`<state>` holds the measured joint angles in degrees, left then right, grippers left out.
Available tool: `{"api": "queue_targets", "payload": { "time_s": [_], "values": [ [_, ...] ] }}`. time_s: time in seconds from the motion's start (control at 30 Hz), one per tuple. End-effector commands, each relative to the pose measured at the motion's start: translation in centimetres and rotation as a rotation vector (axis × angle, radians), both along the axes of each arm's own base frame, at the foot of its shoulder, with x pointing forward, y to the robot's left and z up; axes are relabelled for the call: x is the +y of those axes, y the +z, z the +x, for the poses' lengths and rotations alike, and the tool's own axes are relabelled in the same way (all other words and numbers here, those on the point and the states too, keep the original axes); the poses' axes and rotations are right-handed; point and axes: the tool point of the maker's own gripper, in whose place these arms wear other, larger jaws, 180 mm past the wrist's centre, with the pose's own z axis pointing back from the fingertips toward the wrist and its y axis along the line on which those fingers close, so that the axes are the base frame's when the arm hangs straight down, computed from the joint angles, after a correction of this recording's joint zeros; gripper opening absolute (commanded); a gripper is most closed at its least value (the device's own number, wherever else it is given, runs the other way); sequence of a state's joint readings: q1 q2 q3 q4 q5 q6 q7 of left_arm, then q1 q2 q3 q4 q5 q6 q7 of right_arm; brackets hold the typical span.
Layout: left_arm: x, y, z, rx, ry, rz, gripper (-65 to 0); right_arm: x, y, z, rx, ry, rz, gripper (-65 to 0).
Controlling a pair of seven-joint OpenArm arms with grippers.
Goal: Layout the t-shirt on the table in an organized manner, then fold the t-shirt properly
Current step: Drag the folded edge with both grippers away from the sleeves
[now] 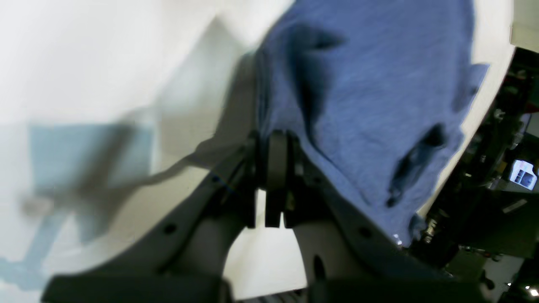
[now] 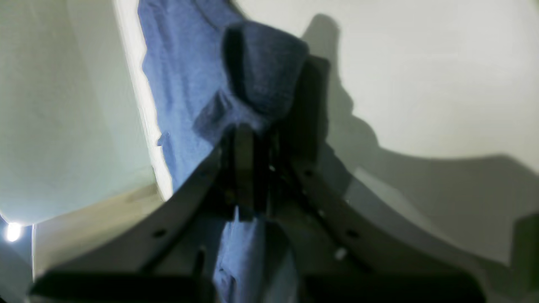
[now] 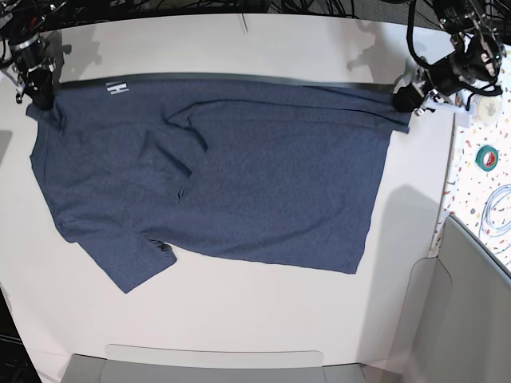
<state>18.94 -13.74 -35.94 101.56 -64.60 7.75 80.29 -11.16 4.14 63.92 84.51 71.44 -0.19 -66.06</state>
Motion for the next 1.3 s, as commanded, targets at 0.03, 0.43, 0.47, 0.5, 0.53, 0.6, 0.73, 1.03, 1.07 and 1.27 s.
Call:
{"api": "queue_targets", "payload": {
  "time_s": [0.03, 0.43, 0.47, 0.5, 0.53, 0.6, 0.73, 1.03, 1.07, 1.27],
  "values": [
    [1.0, 0.7, -0.9, -0.014, 0.028, -0.007, -65.0, -0.8, -0.2, -1.6, 0.032, -0.022, -0.006, -65.0],
    [0.1, -0.7, -6.2, 0.074, 0.089, -0.097, -65.0, 0.1, -1.1, -4.4, 0.086, 0.007, 0.03, -65.0],
    [-0.1, -0.8, -6.2, 0.074, 0.09, -0.102, -65.0, 0.2, -1.1, -4.4, 0.087, 0.013, 0.035, -65.0],
    [-0.3, -0.9, -6.3, 0.078, 0.093, -0.106, -65.0, 0.3, -1.1, -4.4, 0.088, 0.018, 0.038, -65.0],
    [-0.5, -1.1, -6.5, 0.082, 0.097, -0.113, -65.0, 0.3, -1.1, -4.5, 0.09, 0.019, 0.039, -65.0],
    [-0.6, -1.3, -7.2, 0.102, 0.099, -0.113, -65.0, 0.4, -1.4, -5.1, 0.107, 0.021, 0.04, -65.0],
    [-0.4, -1.4, -7.9, 0.115, 0.107, -0.11, -65.0, 0.4, -1.1, -6.0, 0.123, 0.028, 0.026, -65.0],
    [0.3, -2.2, -9.8, 0.153, 0.145, -0.078, -65.0, 0.2, -0.3, -6.5, 0.139, 0.045, -0.017, -65.0],
    [0.3, -2.2, -9.9, 0.156, 0.145, -0.075, -65.0, 0.2, -0.3, -6.5, 0.14, 0.045, -0.018, -65.0],
    [0.3, -2.5, -10.8, 0.18, 0.149, -0.074, -65.0, 0.2, -0.3, -6.5, 0.14, 0.045, -0.018, -65.0]
  ]
}}
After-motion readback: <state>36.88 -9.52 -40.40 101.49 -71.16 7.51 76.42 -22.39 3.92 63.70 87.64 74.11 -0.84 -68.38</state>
